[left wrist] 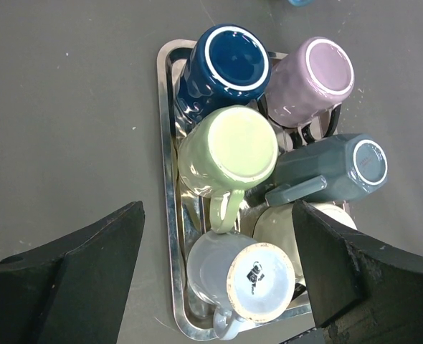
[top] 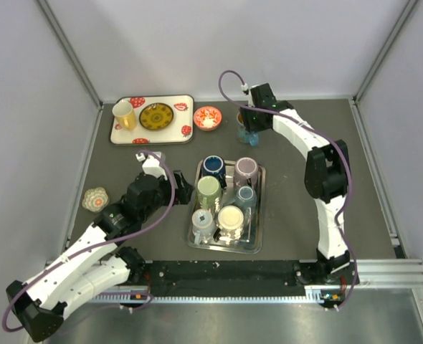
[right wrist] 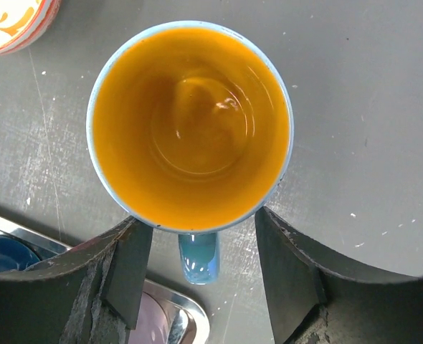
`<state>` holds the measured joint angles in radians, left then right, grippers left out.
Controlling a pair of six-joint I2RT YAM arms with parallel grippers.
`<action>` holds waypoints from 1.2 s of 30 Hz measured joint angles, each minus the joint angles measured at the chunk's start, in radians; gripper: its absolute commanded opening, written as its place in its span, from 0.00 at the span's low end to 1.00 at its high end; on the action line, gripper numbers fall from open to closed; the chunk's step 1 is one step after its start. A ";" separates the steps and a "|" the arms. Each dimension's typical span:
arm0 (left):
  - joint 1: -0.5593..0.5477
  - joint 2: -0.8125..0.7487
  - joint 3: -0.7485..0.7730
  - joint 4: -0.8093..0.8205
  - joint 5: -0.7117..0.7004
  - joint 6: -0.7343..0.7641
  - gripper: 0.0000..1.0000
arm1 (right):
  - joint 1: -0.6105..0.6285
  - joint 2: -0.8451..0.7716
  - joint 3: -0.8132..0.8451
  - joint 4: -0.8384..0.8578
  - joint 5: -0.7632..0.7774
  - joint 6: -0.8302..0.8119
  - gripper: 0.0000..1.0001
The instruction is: Turn the mug right side up
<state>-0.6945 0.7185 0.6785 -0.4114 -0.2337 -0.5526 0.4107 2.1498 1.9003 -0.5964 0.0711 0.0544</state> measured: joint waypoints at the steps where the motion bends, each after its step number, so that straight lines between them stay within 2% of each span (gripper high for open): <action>1: 0.000 0.000 0.000 0.000 0.002 0.000 0.89 | 0.000 0.005 0.002 -0.001 0.000 -0.003 0.58; 6: 0.000 0.001 -0.002 0.000 0.009 0.000 0.88 | 0.000 0.050 0.041 -0.016 -0.002 -0.010 0.53; 10: 0.000 0.001 -0.004 0.000 0.008 0.000 0.88 | 0.000 0.076 0.047 -0.024 0.007 -0.014 0.36; 12: 0.000 0.001 -0.008 0.000 0.008 0.000 0.88 | 0.000 0.082 0.047 -0.029 0.016 -0.019 0.35; 15: 0.000 -0.001 -0.015 -0.001 0.009 -0.001 0.88 | 0.000 0.087 0.047 -0.035 0.038 -0.017 0.47; 16: 0.000 -0.001 -0.017 0.000 0.009 -0.003 0.88 | 0.000 0.087 0.047 -0.036 0.046 -0.014 0.54; 19: 0.000 -0.001 -0.022 0.000 0.010 -0.005 0.88 | 0.000 0.087 0.053 -0.038 0.070 -0.010 0.60; 23: 0.000 -0.001 -0.027 0.000 0.011 -0.011 0.87 | 0.000 0.086 0.060 -0.040 0.085 -0.010 0.60; 26: 0.000 -0.001 -0.028 0.000 0.015 -0.019 0.87 | 0.000 0.086 0.064 -0.042 0.085 -0.010 0.53; 27: 0.000 -0.001 -0.028 0.000 0.017 -0.021 0.87 | 0.000 0.086 0.065 -0.041 0.085 -0.010 0.42; 29: 0.000 -0.001 -0.029 0.000 0.021 -0.023 0.87 | 0.000 0.086 0.065 -0.042 0.081 -0.006 0.32; 30: 0.000 -0.002 -0.029 0.000 0.021 -0.024 0.87 | 0.000 0.086 0.065 -0.042 0.082 -0.010 0.22; 32: 0.000 -0.005 -0.032 0.000 0.024 -0.025 0.87 | 0.000 0.086 0.065 -0.041 0.082 -0.014 0.17; 34: 0.000 -0.010 -0.035 -0.001 0.024 -0.025 0.87 | 0.000 0.086 0.066 -0.034 0.088 -0.010 0.01; 36: 0.000 -0.016 -0.035 -0.001 0.024 -0.025 0.87 | -0.001 0.086 0.066 -0.037 0.087 -0.008 0.00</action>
<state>-0.6941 0.7021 0.6430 -0.4126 -0.2092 -0.5774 0.4099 2.2360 1.9659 -0.6334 0.1581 0.0460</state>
